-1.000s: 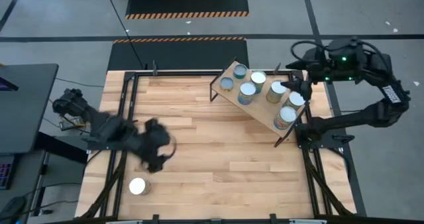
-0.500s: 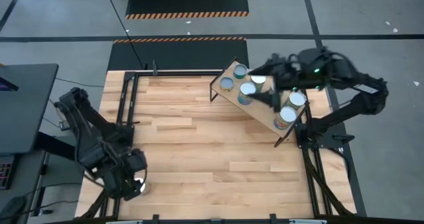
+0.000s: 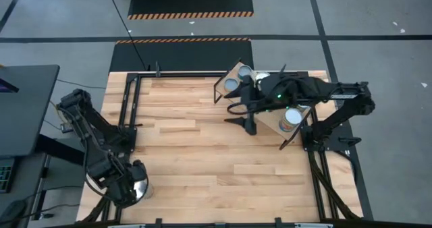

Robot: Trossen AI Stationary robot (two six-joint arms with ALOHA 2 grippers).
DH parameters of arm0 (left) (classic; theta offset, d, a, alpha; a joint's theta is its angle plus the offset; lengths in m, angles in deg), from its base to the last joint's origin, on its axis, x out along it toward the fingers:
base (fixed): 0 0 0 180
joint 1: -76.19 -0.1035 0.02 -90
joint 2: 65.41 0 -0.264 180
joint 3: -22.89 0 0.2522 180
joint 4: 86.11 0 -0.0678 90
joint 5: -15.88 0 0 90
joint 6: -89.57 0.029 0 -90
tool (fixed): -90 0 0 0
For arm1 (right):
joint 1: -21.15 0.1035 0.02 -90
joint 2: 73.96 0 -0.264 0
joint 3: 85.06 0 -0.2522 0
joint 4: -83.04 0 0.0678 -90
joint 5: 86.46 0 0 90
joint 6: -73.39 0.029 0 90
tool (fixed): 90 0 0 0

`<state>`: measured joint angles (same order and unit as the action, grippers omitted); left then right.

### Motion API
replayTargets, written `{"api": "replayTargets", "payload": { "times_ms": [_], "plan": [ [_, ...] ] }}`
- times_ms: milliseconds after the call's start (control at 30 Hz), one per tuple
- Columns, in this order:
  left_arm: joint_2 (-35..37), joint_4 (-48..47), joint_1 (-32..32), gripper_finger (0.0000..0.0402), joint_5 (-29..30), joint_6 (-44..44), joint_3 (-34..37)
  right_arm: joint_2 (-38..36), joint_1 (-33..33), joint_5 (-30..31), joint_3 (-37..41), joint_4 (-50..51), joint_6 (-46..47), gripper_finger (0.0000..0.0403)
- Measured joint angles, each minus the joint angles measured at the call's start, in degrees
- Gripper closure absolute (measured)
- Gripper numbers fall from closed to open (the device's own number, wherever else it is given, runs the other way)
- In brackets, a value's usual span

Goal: Pick and place cans onto a shelf
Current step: Put the canned peaches on the shelf

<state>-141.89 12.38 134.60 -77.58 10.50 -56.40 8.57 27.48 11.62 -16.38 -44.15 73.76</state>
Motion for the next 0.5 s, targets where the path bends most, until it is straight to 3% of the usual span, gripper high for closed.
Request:
{"api": "replayTargets", "payload": {
  "times_ms": [200, 500],
  "plan": [
    [0.0, 10.6, -2.4, 0.0083, -8.5, 4.5, 5.6, 0.9, 0.7, 0.1, 0.0, 0.4, 2.5, 0.0011],
    [0.0, 9.7, -2.6, 0.0083, -7.2, 7.0, 6.1, 0.4, 0.8, 1.5, 0.0, 0.4, 4.2, 0.0011]
  ]
}}
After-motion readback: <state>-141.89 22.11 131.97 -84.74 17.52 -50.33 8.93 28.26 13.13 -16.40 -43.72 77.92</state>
